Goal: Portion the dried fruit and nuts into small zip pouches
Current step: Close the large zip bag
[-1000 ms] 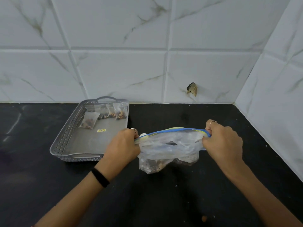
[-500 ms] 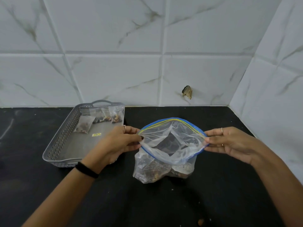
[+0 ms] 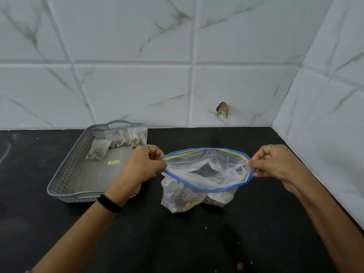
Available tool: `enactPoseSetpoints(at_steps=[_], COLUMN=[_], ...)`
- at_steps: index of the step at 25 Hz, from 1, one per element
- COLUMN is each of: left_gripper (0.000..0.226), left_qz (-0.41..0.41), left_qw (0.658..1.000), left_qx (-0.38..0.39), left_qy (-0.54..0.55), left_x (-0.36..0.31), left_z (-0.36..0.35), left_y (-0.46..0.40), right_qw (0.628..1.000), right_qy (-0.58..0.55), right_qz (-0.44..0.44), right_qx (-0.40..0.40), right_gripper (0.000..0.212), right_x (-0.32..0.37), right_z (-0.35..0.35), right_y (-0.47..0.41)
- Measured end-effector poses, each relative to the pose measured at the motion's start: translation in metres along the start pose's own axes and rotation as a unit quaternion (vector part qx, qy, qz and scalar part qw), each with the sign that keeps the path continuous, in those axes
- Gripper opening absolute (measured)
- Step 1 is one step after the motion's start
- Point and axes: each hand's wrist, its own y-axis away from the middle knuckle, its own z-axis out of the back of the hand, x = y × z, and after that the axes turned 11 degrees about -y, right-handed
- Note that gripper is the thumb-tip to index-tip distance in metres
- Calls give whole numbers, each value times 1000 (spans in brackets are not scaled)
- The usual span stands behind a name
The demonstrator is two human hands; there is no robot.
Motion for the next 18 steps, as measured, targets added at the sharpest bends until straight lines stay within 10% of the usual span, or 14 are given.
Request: enactPoseSetpoints(at_steps=[11, 15, 18], left_gripper=[30, 24, 15], left_qz=[-73, -100, -133], left_qw=[973, 937, 959], left_qx=[-38, 89, 187], left_qy=[-214, -323, -167], left_x=[-5, -17, -29], left_z=[3, 28, 50], left_y=[-15, -24, -16], right_qw=[929, 943, 981], right_qy=[361, 315, 170], right_qz=[85, 104, 60], right_qx=[1, -14, 67], right_gripper=[27, 19, 14], right_x=[8, 32, 51], right_z=[-26, -5, 13], right_y=[-8, -15, -2])
